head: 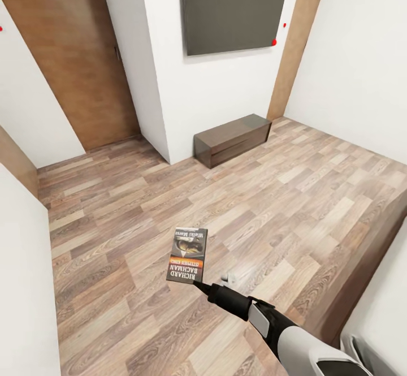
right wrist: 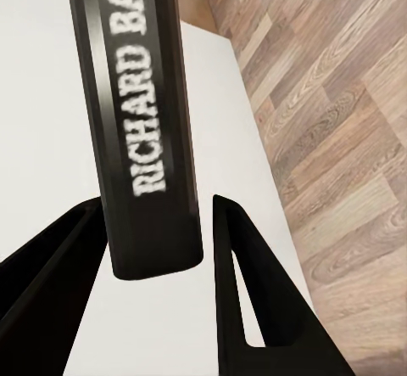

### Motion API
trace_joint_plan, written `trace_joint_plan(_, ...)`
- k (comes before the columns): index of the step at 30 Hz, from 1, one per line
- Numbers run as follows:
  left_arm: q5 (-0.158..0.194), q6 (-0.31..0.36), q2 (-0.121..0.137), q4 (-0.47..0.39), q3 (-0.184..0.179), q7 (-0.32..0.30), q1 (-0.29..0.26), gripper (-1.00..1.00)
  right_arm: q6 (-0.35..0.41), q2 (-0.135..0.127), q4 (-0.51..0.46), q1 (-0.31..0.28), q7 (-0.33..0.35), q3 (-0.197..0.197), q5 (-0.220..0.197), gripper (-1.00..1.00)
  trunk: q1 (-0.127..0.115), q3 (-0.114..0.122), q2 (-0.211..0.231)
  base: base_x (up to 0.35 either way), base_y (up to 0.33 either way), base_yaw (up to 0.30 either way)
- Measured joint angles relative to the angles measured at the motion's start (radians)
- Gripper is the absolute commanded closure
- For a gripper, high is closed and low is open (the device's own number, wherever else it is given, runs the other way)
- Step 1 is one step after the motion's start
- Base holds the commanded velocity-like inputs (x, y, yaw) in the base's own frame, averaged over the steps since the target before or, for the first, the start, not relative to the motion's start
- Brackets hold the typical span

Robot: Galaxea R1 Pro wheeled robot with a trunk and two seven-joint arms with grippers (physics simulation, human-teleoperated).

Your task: In the bedroom, move the book from the bed onto either nightstand, and place the two sandals side by side next to the bed.

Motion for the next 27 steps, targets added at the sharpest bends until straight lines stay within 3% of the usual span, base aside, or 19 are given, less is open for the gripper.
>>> trace_joint_plan(10, -0.002, -0.003, 0.000, 0.001, -0.001, 0.000, -0.001, -1.00, -0.003, 0.000, 0.001, 0.002, 0.000, 0.000, 0.001, 1.00, 0.000, 0.000, 0.000, 0.173, 0.111, 0.000)
trace_joint_plan(27, -0.003, -0.004, 0.000, 0.002, -0.001, 0.000, -0.001, -1.00, -0.005, 0.000, 0.001, 0.004, 0.000, 0.001, 0.002, 1.00, -0.001, 0.000, 0.000, 0.306, 0.083, -0.017)
